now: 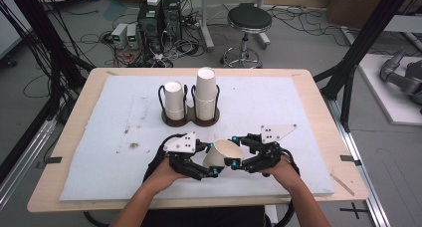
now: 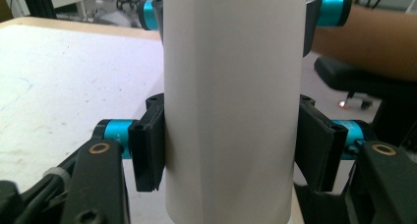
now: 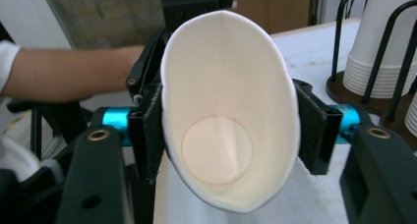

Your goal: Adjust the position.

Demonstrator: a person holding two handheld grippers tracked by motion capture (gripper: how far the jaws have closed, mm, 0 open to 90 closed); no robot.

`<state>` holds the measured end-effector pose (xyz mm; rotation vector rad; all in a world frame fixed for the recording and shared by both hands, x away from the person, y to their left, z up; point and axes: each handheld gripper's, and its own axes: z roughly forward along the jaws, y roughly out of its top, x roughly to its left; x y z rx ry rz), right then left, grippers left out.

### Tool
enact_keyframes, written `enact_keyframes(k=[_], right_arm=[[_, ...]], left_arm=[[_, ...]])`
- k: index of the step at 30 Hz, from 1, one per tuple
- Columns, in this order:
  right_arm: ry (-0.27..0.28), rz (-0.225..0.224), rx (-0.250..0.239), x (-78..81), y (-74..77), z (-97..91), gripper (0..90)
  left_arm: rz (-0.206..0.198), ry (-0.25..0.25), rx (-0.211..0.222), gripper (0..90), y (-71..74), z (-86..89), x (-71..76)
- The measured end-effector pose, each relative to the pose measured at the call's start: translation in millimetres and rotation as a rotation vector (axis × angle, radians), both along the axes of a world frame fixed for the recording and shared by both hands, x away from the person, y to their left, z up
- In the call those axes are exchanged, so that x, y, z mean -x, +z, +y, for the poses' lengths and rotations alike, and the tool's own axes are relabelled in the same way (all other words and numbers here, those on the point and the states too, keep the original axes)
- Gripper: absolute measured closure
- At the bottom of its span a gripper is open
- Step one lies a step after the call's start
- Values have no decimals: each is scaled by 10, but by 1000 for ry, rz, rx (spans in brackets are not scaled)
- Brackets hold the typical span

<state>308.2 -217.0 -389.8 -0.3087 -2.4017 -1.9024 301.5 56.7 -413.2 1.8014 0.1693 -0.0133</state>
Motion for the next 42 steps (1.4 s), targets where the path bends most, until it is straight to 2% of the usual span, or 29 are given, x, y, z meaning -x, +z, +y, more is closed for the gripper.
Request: enact_keyframes(k=[4, 7, 10, 11, 13, 17, 19, 22, 23, 25, 33, 36, 40, 42], right_arm=[[-43, -1, -56, 15, 8, 12, 287], [-58, 3, -86, 10, 14, -5, 281], [-51, 7, -72, 13, 12, -6, 304], [-44, -3, -66, 6, 8, -3, 348], [-28, -9, -57, 9, 9, 3, 375], [-5, -34, -15, 10, 9, 8, 408], [-12, -52, 18, 18, 10, 19, 410], [-13, -39, 39, 16, 4, 22, 410], [-14, -39, 39, 17, 4, 24, 409], [-5, -34, 28, 22, 9, 28, 408], [-50, -7, -50, 33, -1, 71, 293], [-55, -2, -57, 29, -13, 91, 276], [-47, -1, -61, 27, -23, 121, 281], [-37, 2, -59, 34, -24, 128, 341]], left_arm=[[23, 13, 67, 370, -11, 20, -8], [37, 19, 111, 370, -25, 41, -9], [49, 21, 138, 370, -48, 55, -15], [51, 21, 136, 370, -54, 56, -15], [49, 22, 126, 370, -60, 53, -10], [30, 38, 56, 343, -70, 18, 14], [23, 51, 22, 292, -76, -3, 27], [7, 51, 1, 291, -85, -18, 30], [-2, 46, -2, 326, -89, -18, 30], [4, 42, 14, 363, -97, -20, 27], [19, 45, 68, 359, -93, -21, 18], [27, 42, 85, 360, -92, -35, 29], [24, 40, 97, 360, -93, -55, 33], [25, 39, 102, 360, -94, -66, 32]])
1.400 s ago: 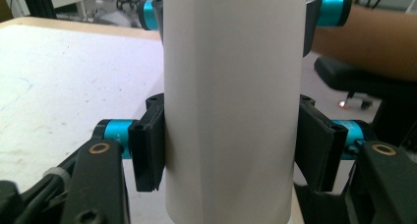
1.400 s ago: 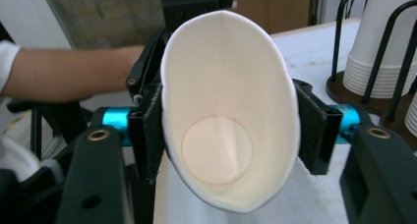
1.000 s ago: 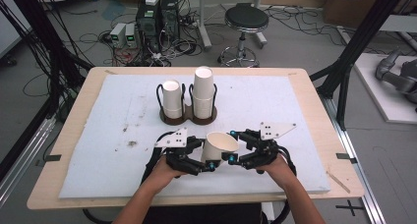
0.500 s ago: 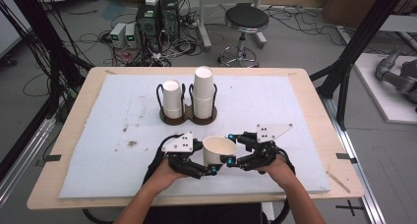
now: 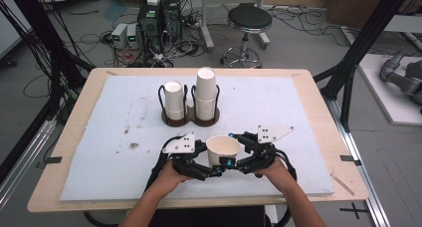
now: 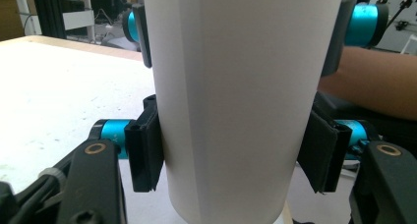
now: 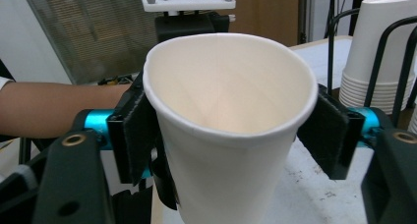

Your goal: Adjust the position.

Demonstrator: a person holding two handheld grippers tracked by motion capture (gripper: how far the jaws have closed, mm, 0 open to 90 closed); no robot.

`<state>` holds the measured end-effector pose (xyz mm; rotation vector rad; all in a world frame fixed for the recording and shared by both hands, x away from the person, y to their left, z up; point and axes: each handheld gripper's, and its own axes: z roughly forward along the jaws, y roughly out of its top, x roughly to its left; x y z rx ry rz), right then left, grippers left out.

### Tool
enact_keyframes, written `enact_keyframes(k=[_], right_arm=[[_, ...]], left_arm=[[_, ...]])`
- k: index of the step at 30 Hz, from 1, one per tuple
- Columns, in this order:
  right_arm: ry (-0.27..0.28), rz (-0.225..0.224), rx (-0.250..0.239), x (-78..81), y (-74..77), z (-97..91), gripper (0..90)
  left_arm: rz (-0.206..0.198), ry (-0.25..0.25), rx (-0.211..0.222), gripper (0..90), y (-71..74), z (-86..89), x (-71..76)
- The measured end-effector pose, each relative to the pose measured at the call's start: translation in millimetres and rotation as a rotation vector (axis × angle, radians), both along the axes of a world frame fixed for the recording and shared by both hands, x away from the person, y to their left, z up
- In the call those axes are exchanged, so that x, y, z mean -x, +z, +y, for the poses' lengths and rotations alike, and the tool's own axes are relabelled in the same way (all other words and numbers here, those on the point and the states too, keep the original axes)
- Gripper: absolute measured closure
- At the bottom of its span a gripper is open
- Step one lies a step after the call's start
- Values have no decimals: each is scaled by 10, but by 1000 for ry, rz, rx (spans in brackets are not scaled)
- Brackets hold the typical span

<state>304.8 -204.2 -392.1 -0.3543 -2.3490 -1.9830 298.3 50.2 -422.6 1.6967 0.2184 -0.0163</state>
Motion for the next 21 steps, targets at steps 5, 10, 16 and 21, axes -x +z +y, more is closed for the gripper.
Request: enact_keyframes(k=[5, 10, 16, 21], right_arm=[[5, -27, -1, 6, 18, -15, 389], [-31, -64, 5, -4, 54, -83, 399], [-92, -86, 38, -30, 81, -185, 403], [-126, -103, 81, -52, 77, -201, 403]], left_arm=[[-8, 20, -7, 351, 11, -15, 10], [-2, 67, -45, 258, -1, 39, 4], [-1, 137, -48, 240, 2, 218, -21], [-8, 210, -47, 224, 13, 391, -42]])
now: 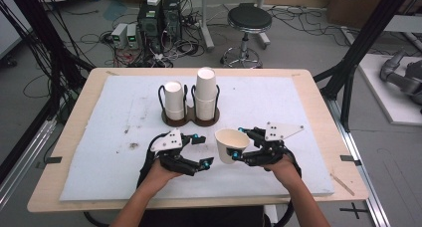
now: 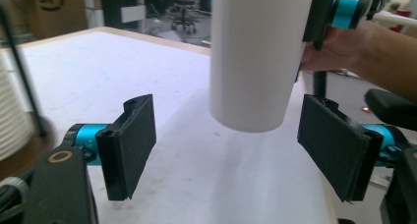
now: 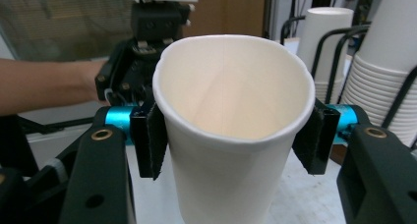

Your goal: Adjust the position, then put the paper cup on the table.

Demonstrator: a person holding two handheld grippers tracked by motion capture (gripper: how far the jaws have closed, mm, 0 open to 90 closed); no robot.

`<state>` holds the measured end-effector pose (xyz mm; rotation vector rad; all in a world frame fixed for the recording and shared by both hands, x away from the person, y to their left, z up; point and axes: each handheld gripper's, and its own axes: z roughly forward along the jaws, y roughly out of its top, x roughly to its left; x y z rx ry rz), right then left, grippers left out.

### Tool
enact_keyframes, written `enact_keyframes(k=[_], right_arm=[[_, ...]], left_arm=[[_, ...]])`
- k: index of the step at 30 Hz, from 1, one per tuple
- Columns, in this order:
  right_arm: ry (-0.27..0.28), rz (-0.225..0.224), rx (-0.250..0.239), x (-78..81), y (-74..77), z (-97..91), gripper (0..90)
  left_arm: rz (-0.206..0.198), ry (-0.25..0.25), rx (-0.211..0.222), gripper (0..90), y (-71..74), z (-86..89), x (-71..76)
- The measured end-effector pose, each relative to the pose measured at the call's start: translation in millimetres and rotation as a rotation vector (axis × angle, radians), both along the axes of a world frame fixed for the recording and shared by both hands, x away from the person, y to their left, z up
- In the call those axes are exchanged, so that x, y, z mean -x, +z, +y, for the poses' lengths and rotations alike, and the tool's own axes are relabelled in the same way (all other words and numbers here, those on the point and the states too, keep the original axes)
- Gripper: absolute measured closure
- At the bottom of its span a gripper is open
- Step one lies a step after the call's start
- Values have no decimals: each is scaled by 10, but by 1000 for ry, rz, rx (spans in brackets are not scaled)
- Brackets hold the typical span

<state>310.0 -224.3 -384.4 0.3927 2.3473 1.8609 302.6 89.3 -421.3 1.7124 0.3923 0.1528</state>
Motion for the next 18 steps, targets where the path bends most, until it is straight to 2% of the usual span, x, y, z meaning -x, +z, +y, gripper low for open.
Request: enact_keyframes(k=[4, 7, 11, 18], right_arm=[[-28, -10, 11, -24, -8, 1, 399], [-40, -11, 8, -40, -10, -12, 398], [-60, -16, 2, -64, -11, -31, 398], [-72, -30, 10, -46, -5, -37, 397]], left_arm=[[19, 66, 3, 192, -15, 163, -19], [22, 93, 13, 192, -16, 267, -38], [16, 125, 22, 192, 0, 376, -40], [3, 147, 29, 192, 11, 483, -6]])
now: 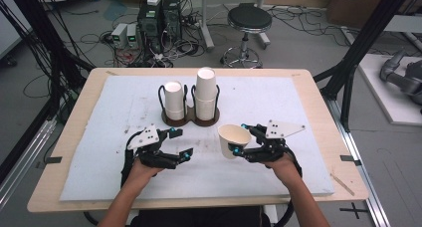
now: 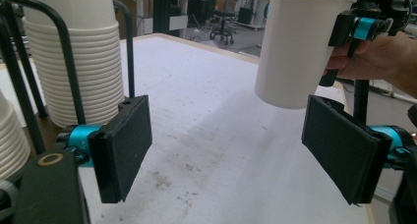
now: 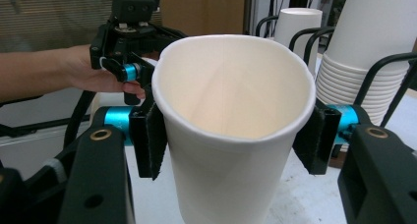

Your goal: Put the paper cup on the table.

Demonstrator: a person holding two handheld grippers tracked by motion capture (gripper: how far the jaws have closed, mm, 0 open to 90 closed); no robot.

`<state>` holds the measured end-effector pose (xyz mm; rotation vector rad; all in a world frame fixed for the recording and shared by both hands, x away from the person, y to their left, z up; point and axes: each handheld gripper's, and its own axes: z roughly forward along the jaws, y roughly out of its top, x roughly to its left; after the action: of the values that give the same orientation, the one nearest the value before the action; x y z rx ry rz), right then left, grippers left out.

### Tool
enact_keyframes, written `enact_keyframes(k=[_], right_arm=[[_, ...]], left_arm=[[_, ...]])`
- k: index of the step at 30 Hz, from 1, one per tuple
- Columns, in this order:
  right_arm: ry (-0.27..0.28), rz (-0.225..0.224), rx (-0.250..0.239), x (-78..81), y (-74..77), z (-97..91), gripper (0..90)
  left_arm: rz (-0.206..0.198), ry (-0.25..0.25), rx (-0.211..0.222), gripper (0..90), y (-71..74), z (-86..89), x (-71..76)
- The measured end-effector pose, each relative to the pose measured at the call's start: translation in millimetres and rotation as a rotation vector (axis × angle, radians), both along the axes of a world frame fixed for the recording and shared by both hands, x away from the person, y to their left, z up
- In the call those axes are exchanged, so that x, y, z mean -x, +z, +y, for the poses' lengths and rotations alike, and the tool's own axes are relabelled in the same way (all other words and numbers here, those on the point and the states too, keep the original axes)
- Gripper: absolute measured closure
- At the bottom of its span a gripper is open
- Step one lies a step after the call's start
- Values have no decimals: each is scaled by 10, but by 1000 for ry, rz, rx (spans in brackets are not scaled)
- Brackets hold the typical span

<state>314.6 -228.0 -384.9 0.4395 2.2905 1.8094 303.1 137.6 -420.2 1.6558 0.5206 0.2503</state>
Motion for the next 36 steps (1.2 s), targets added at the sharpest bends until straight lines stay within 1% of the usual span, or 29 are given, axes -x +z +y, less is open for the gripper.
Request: enact_keyframes(k=[4, 8, 14, 19, 21, 26, 33, 36], right_arm=[[-5, 1, 0, 0, -1, -5, 396], [-13, -3, -3, -2, 2, -12, 396], [-17, -6, -5, -7, 7, -25, 396], [-43, -15, -10, -43, 34, -47, 395], [-67, -17, -10, -80, 51, -62, 394], [-144, -24, -10, -184, 66, -131, 389], [-309, -23, -3, -362, 32, -329, 388], [-375, -22, -17, -437, 10, -431, 388]], left_arm=[[0, 17, -4, 192, -11, 82, 7], [4, 35, 3, 192, -16, 164, -1], [-8, 63, 4, 192, -21, 270, -17], [-3, 109, 2, 192, -62, 356, -24], [-5, 119, 3, 192, -61, 374, -26], [-13, 114, 7, 192, -50, 385, -19], [-10, 109, 8, 192, -73, 405, -10], [-10, 110, 9, 192, -81, 403, -12]])
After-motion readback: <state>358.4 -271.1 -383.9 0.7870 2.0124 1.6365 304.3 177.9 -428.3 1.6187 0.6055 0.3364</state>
